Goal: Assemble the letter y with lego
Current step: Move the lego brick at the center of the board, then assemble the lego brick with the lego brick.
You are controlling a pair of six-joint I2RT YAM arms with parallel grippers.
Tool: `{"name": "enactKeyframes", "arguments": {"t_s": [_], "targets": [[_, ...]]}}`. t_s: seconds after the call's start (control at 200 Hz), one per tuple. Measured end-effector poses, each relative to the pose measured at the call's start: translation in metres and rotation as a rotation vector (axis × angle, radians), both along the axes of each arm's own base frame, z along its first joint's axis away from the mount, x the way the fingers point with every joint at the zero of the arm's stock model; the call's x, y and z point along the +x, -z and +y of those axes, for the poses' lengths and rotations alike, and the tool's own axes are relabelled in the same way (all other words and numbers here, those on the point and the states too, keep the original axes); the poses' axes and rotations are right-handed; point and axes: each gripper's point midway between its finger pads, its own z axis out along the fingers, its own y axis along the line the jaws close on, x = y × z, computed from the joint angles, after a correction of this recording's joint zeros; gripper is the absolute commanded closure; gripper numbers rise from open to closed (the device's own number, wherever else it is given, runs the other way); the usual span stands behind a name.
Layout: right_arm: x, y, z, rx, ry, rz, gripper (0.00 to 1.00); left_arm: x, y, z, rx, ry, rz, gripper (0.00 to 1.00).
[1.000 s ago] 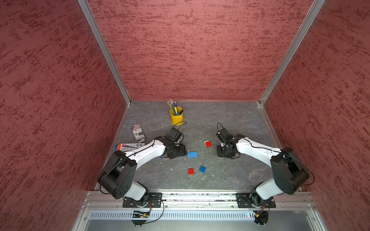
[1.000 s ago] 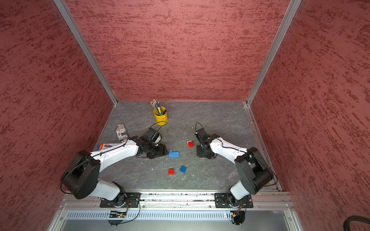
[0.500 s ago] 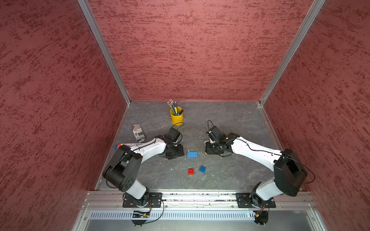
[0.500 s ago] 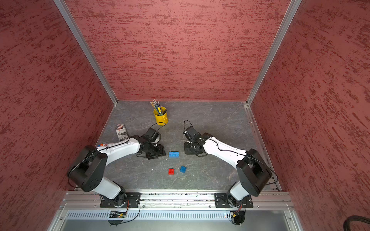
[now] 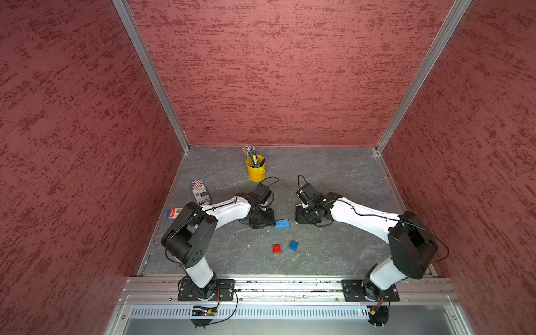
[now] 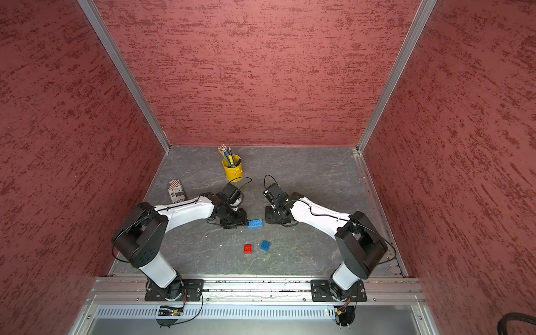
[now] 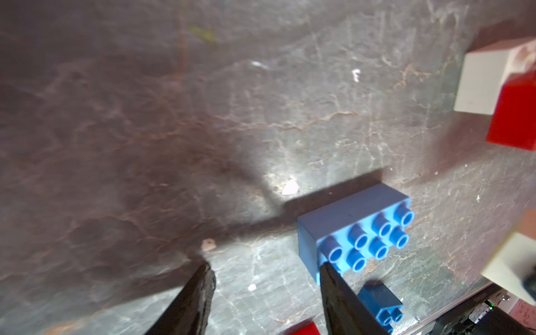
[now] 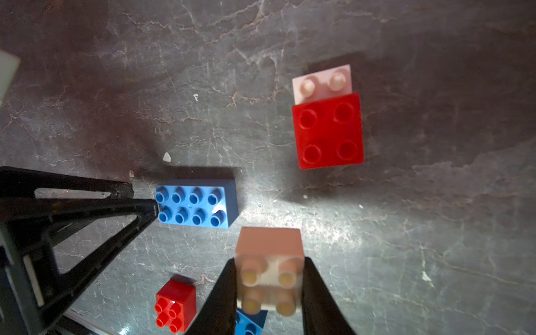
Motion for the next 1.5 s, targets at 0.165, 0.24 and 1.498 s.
{"name": "enactKeyframes", "arguments": {"t_s": [0.165, 0.24, 1.498], "targets": [[0.004, 0.001, 0.015, 0.011, -0.028, 0.004, 0.75, -0.002, -0.001, -0.003, -0.004, 0.010, 0.002, 0.39], [0.006, 0.001, 0.022, 0.010, -0.047, 0.002, 0.75, -0.002, -0.004, -0.002, -0.008, 0.008, -0.005, 0.39], [0.010, 0.028, 0.038, -0.220, -0.232, 0.046, 0.80, -0.013, -0.014, 0.044, -0.005, -0.102, -0.029, 0.38]]}}
